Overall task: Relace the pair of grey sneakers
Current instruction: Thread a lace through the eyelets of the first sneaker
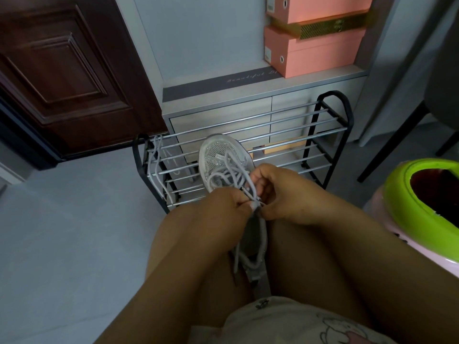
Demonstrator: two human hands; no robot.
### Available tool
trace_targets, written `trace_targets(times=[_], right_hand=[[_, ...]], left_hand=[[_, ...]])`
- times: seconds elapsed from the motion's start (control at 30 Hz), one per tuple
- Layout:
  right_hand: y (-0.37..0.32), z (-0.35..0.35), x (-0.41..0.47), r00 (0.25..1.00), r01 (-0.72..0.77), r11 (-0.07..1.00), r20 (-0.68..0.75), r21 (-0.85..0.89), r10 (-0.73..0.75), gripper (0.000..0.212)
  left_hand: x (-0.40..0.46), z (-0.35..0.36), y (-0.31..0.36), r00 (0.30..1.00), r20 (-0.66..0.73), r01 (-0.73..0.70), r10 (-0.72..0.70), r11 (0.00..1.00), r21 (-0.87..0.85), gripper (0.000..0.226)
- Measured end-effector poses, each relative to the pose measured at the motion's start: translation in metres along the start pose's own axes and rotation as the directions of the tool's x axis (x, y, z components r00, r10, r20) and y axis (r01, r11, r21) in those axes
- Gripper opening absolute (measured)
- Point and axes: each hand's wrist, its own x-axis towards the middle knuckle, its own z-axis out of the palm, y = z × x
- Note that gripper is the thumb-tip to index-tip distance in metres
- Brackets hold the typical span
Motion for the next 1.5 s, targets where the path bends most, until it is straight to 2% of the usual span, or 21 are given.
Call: trace_targets(times=[0.2,0.27,0.33,0.4,0.43,0.5,0.53,0.6,0.63,0.83,0.97,1.1,1.3,1.4,1.5], right_hand=[[0.002,-0.003,0.001,1.000,-0.007,0.997,-0.012,0.080,0.008,0.044],[0.005,-0.004,0.002,1.000,0.001,0.995,-0.021,0.100,0.001,0.041],[0.008,-0.005,0.002,1.000,-0.004,0.994,-0.030,0.107,0.007,0.040],[0.008,-0.005,0.002,0.999,-0.010,0.995,-0.031,0.096,0.013,0.041],[0.009,-0.004,0.002,1.000,-0.007,0.996,-0.030,0.092,0.010,0.041],[0.008,-0.004,0.002,0.999,0.007,0.996,-0.031,0.087,-0.005,0.040],[0.008,-0.004,0.003,1.000,0.013,0.996,-0.027,0.085,-0.011,0.040],[0.008,-0.004,0.003,1.000,0.021,0.996,-0.009,0.082,-0.020,0.040],[0.008,-0.004,0.003,1.000,0.025,0.996,-0.001,0.084,-0.025,0.040],[0.008,-0.008,0.003,0.998,0.026,0.977,0.044,0.212,-0.036,0.042],[0.006,-0.008,0.004,0.999,0.004,0.976,0.049,0.219,-0.016,0.039],[0.004,-0.006,0.005,1.000,-0.022,0.986,0.013,0.168,0.020,0.037],[0.002,-0.007,0.004,0.998,-0.060,0.988,0.011,0.145,0.059,0.037],[-0.001,-0.010,0.001,0.999,-0.048,0.992,0.019,0.113,0.046,0.038],[-0.007,-0.019,-0.003,0.997,-0.036,0.991,0.078,0.126,0.027,0.036]], left_hand=[[-0.007,-0.023,-0.003,0.986,0.164,0.039,0.001,0.970,-0.240,0.021],[-0.015,-0.042,-0.010,0.960,0.263,0.016,0.095,0.921,-0.390,0.021],[-0.023,-0.062,-0.020,0.901,0.357,-0.033,0.245,0.862,-0.506,0.017],[-0.028,-0.074,-0.027,0.830,0.444,-0.074,0.338,0.856,-0.512,0.021],[-0.029,-0.074,-0.029,0.817,0.467,-0.102,0.338,0.882,-0.460,0.020],[-0.027,-0.063,-0.027,0.881,0.402,-0.172,0.251,0.960,-0.223,0.023],[-0.024,-0.054,-0.025,0.929,0.314,-0.184,0.197,0.980,-0.071,0.032],[-0.016,-0.033,-0.017,0.985,0.119,-0.143,0.122,0.971,0.191,0.040],[-0.013,-0.025,-0.012,0.994,0.052,-0.110,0.101,0.965,0.236,0.039],[-0.002,-0.005,0.000,0.998,0.019,-0.053,0.052,0.996,0.069,0.026],[0.000,-0.005,-0.004,1.000,0.009,-0.012,0.012,0.999,-0.040,0.020],[-0.001,-0.014,-0.008,0.997,0.072,-0.027,0.034,0.995,-0.101,0.015],[-0.020,-0.044,-0.015,0.978,0.183,-0.032,0.102,0.937,-0.348,0.012],[-0.026,-0.051,-0.020,0.972,0.218,-0.035,0.084,0.975,-0.220,0.011],[-0.024,-0.056,-0.025,0.993,0.118,-0.004,0.018,0.993,-0.117,0.011]])
